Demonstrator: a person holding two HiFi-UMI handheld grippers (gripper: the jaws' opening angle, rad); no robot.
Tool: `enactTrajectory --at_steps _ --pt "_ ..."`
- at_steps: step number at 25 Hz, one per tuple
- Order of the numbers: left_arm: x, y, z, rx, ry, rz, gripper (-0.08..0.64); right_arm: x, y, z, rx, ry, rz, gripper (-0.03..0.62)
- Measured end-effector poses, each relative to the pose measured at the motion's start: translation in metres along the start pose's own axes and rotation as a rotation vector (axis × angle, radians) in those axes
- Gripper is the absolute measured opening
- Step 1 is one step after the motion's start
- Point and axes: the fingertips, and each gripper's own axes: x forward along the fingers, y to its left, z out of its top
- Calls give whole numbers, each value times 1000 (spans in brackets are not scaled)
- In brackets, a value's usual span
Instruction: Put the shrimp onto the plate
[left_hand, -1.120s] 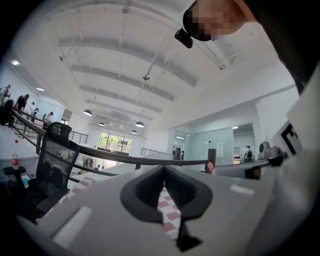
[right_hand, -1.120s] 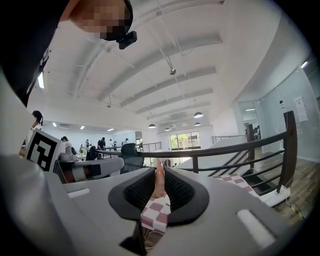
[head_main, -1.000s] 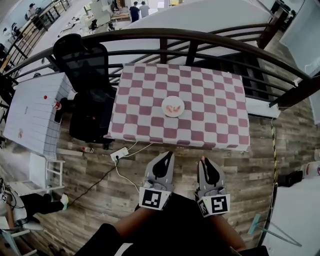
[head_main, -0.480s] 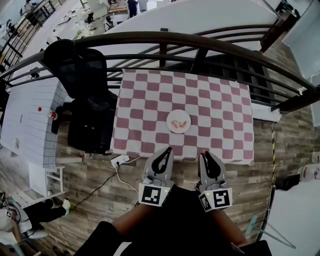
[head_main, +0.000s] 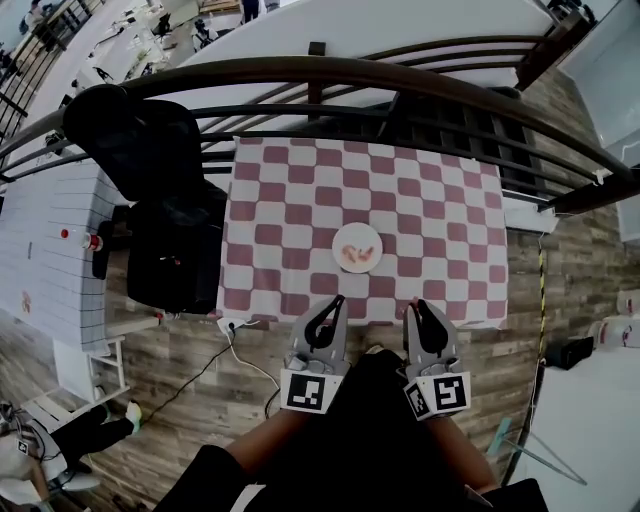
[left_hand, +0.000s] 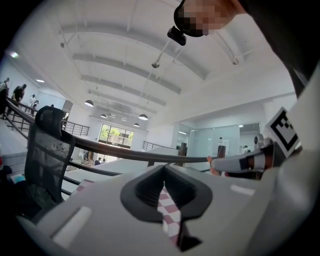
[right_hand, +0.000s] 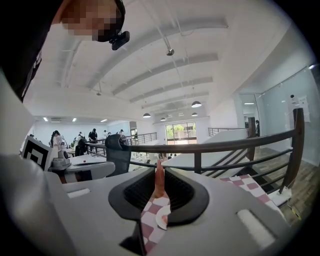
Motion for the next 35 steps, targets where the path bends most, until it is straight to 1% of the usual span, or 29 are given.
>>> enactTrajectory --at_steps 4,9,16,21,24,29,35 --pt "5 8 -1 9 10 10 9 12 5 -2 11 10 20 58" --pt "17 12 1 27 8 35 8 27 0 -5 21 26 56 58" --pt "45 21 2 35 6 97 8 61 -9 -6 -2 61 144 57" --pt "65 31 3 43 1 157 8 97 -17 -20 -7 129 214 57" --pt "73 36 -1 46 11 184 8 116 -25 -31 7 174 237 57" --pt "86 43 -12 18 37 227 8 145 -36 -52 25 244 262 57" --pt "104 52 -22 22 67 267 8 176 -41 -72 -24 306 306 57"
